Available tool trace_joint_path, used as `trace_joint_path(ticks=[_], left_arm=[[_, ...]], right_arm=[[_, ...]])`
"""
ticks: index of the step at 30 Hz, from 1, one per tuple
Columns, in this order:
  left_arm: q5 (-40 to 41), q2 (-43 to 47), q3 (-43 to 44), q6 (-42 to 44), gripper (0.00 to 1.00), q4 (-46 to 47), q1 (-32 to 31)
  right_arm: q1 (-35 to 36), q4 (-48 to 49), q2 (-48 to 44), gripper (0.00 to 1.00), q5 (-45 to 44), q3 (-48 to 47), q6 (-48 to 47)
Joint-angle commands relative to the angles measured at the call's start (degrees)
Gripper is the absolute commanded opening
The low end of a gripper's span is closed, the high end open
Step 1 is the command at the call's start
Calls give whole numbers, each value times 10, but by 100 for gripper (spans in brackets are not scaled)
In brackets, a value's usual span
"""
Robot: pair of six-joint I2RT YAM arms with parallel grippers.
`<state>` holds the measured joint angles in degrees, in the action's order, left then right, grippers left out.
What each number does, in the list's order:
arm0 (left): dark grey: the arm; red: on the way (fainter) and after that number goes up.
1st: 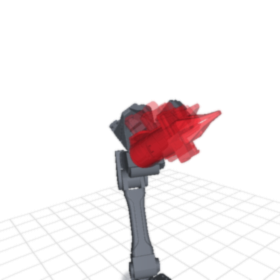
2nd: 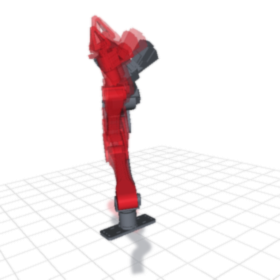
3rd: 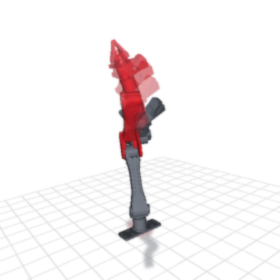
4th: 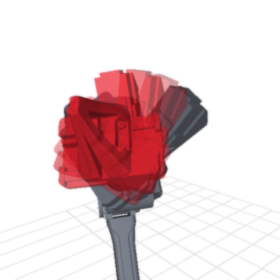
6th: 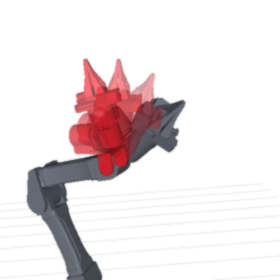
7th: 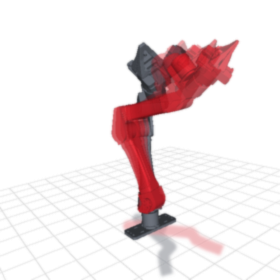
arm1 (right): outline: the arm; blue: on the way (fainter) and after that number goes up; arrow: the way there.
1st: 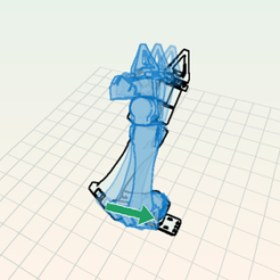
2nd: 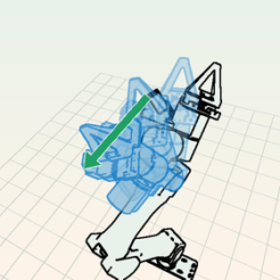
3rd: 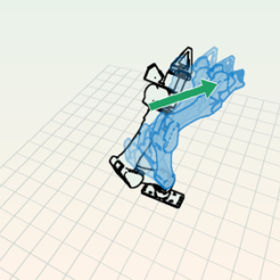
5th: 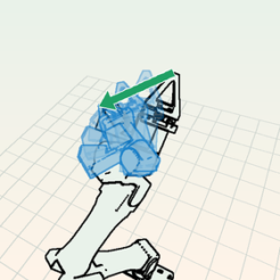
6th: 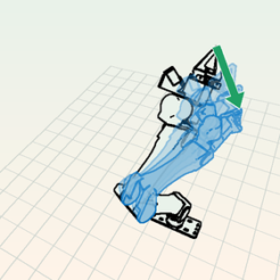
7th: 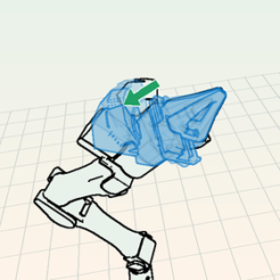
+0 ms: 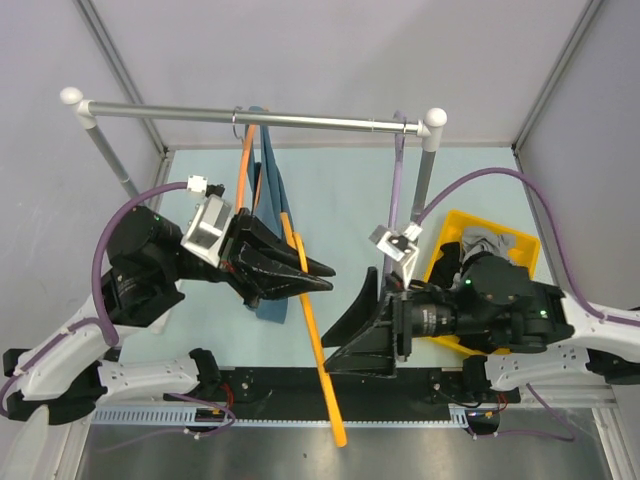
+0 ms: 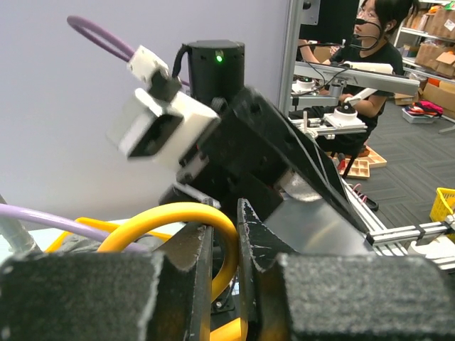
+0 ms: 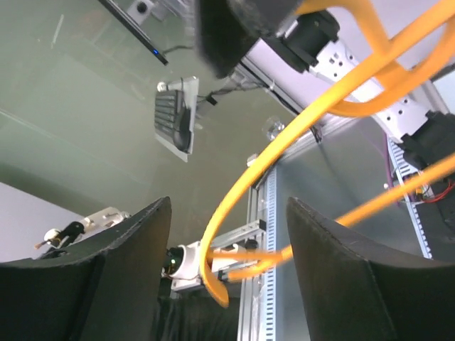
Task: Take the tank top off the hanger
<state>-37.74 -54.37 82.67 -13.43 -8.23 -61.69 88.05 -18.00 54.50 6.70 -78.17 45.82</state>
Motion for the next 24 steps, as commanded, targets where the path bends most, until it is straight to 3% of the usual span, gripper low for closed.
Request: trace_joint_path(ticks=[1, 8, 18, 24], left_arm=[[11, -8, 14, 17, 0, 13, 3], [31, -9, 21, 22, 0, 16, 3], [35, -20, 28, 28, 0, 3, 3], [42, -22, 39, 31, 0, -5, 3]], right_arm=[[9, 40, 34, 68, 29, -10, 5], [19, 61, 13, 51, 18, 42, 15], [31, 95, -23, 49, 28, 82, 36], [37, 103, -26, 29, 31, 98, 49]])
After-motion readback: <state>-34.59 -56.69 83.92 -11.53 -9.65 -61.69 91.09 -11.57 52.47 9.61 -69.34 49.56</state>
